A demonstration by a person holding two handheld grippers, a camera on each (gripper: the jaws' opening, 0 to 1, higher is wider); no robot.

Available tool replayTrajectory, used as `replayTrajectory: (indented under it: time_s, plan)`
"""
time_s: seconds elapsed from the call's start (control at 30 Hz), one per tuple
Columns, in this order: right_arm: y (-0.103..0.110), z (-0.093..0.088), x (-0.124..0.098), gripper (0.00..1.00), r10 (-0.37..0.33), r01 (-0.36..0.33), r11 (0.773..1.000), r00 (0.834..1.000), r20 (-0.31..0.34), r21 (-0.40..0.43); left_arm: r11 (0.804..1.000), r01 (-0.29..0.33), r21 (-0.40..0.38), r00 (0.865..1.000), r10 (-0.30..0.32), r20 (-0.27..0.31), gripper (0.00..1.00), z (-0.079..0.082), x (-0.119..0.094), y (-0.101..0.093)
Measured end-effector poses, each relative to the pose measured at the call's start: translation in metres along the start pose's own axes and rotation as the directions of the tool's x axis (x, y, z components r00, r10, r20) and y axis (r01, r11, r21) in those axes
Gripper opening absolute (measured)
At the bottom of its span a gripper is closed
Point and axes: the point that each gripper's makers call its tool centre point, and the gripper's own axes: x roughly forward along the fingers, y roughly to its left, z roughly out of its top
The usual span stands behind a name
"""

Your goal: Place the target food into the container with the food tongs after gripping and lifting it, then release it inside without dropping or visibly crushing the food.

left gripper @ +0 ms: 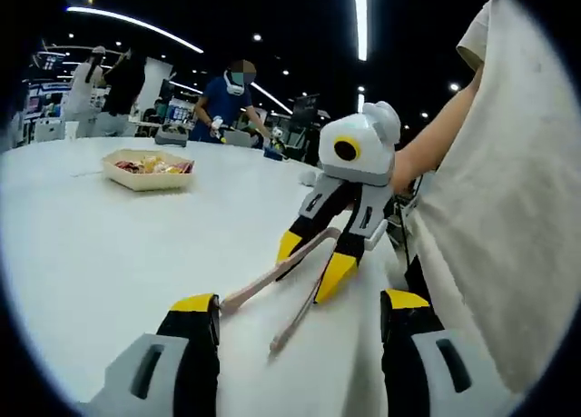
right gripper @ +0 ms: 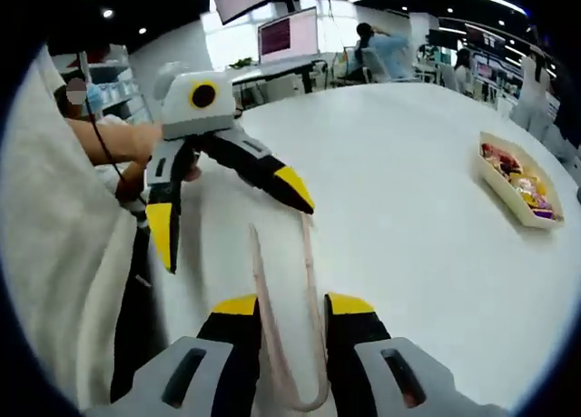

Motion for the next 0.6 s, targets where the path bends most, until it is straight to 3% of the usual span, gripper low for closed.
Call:
replayTrajectory:
  time_s: [0.03,0.1,0.33,0.6]
  plan:
    - [-0.002,0.000,0.000,0.28,-0.018,0.018,1.000,1.000,-0.001,0.008,1.000,-0.018,-0.006,0.999,0.018,0.050,0.72,0.010,-0.004,0.001]
    - [-0.014,-0.001,-0.003,0.28,-0.096,0.095,0.995,0.995,-0.018,-0.013,0.999,-0.032,-0.015,0.995,0.033,0.099,0.74,0.021,-0.009,0.003]
    - [-0.021,0.005,-0.011,0.27,-0.141,0.141,0.990,0.990,-0.008,0.018,0.997,-0.075,-0.034,0.984,0.080,0.157,0.80,0.035,-0.018,0.010]
    - [-0.025,0.025,-0.025,0.26,-0.192,0.189,0.980,0.979,0.062,0.060,0.991,-0.118,-0.062,0.969,0.128,0.210,0.87,0.050,-0.034,0.016]
